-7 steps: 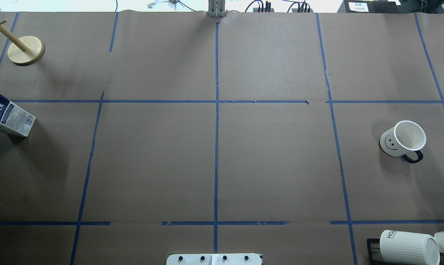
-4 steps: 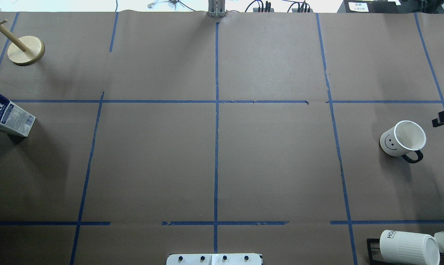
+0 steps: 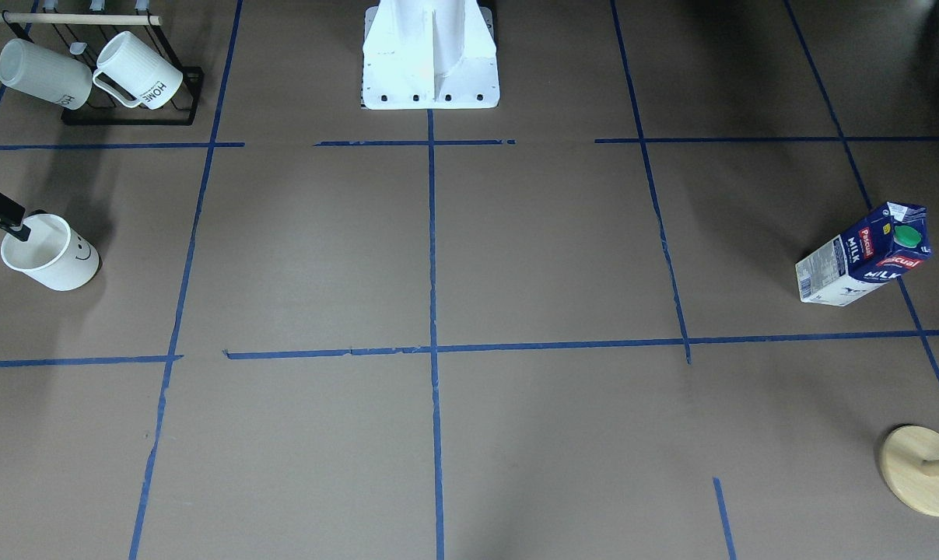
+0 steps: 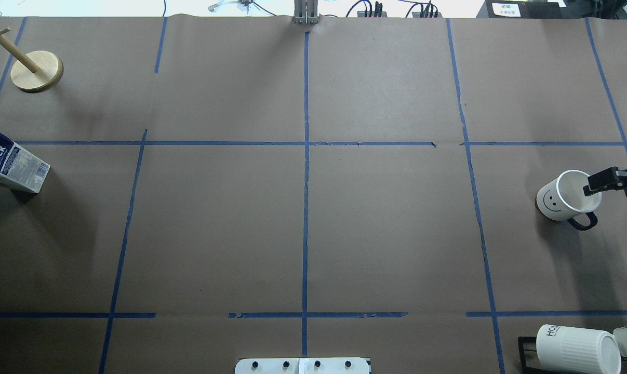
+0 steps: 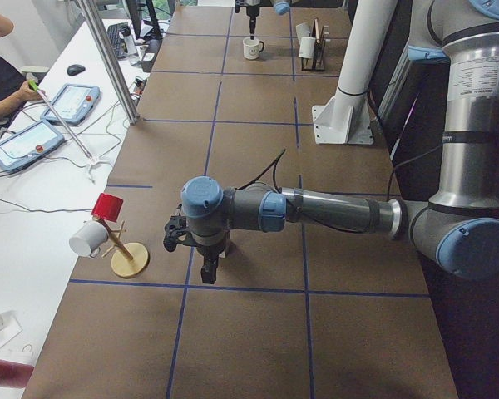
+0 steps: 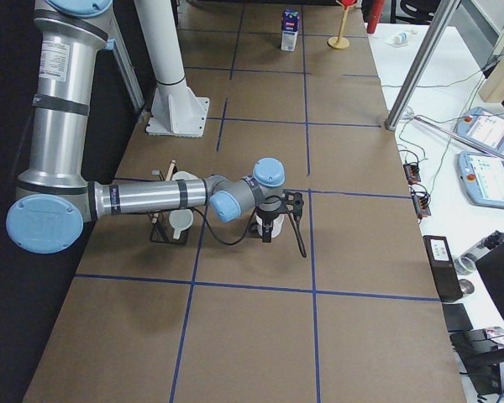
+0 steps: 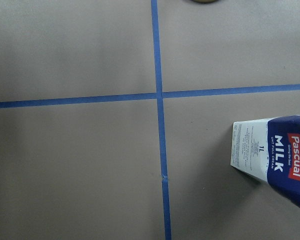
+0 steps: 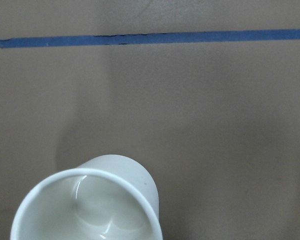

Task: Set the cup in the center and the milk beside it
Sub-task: 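Lower the right gripper onto the white mug and grasp its rim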

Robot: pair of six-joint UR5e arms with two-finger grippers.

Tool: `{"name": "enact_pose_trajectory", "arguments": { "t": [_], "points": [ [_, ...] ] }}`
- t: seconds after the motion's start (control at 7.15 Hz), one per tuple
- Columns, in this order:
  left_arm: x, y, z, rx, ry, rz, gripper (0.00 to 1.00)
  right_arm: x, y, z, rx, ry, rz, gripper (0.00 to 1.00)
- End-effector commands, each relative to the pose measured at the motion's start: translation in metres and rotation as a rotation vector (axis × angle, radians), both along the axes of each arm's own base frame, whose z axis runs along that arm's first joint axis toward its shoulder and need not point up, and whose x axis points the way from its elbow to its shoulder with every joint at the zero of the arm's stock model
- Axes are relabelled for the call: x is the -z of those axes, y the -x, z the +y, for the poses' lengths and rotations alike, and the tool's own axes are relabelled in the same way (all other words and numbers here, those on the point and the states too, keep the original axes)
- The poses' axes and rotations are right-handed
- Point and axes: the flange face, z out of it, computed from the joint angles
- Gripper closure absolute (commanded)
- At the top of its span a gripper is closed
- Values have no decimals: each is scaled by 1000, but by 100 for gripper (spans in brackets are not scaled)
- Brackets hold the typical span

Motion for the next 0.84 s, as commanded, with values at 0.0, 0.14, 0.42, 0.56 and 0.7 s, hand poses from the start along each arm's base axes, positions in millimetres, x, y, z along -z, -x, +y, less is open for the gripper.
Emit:
{"name": "enact_pose_trajectory", "arguments": {
  "t": [0.0, 0.14, 0.42, 0.56, 0.7],
  "points": [
    [1, 0, 0, -1, -2, 0, 0, -14, 18, -6, 28, 20, 13, 1],
    [1, 0, 0, -1, -2, 0, 0, -14, 21, -6, 22, 29, 12, 21],
    [3, 0, 0, 0, -4, 2, 0, -10, 21, -6, 8, 6, 2, 99],
    [4, 0, 0, 2, -1, 2, 0, -9, 21, -6, 7, 3, 2, 100],
    [6, 0, 0, 2, -3, 2, 0, -5, 20, -7, 3, -2, -3, 100]
  ]
}}
